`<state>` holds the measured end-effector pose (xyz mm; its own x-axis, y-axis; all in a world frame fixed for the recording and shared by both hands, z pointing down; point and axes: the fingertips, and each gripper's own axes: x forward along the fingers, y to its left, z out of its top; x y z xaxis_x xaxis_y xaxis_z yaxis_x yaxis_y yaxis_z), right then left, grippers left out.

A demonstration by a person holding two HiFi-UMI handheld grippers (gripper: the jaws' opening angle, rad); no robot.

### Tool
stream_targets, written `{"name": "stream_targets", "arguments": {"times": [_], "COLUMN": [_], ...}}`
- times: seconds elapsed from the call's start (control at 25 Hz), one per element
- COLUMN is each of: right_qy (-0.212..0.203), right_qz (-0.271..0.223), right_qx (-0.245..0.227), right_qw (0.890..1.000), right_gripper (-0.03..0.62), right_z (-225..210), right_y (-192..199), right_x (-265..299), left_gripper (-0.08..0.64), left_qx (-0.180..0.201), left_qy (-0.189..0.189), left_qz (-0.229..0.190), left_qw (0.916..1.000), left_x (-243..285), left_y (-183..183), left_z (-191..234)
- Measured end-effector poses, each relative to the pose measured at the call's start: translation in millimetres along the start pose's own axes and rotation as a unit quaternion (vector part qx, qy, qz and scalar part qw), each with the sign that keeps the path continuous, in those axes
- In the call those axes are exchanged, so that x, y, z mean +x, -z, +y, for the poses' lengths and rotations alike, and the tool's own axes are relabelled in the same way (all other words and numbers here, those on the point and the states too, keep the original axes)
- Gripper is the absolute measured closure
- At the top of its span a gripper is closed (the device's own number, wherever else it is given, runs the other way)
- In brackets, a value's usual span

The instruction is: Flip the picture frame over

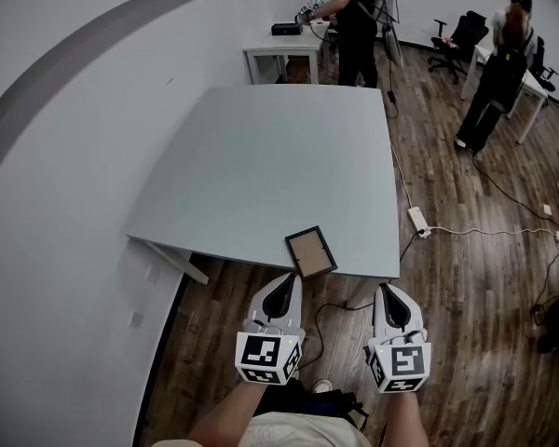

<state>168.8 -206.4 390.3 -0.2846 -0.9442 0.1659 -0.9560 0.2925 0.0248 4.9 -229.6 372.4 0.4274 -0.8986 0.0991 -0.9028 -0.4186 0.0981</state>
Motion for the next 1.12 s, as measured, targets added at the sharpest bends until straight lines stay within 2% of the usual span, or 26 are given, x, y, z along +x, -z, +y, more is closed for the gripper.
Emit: {"name": "stream_targets", "arguments": {"times": [0.28,0.48,0.6,0.76,1.0,1.12], "right_qy": [0.002,0.003,0.004,0.004,0.0,0.0], "right_qz": [0.015,0.025,0.031,0.042,0.063,0.073], "right_qx": [0.001,0.005,0.006,0.005,0.004,0.008], "right_qw": [1.0,1.0,0.999,0.999,0.998,0.997], "right_gripper": [0.569,0.569,0.569,0.57,0.569,0.571], "right_z": [11,19,22,27,36,40], "right_y": [9,19,25,34,53,65], "right_x": [20,33,34,39,45,47], "left_gripper": [0.558,0.558,0.558,0.491,0.448,0.4], "left_qx": [-0.039,-0.066,-0.105,-0.181,-0.251,-0.298], "left_qy": [0.014,0.01,0.006,0.001,0.006,0.008], "left_qz": [0.019,0.036,0.048,0.072,0.095,0.108], "left_qw": [0.999,0.9971,0.9933,0.9808,0.9632,0.9485], "left_x": [12,18,22,29,39,46], "left_y": [28,50,66,94,135,158], "left_z": [14,29,36,47,54,57]}}
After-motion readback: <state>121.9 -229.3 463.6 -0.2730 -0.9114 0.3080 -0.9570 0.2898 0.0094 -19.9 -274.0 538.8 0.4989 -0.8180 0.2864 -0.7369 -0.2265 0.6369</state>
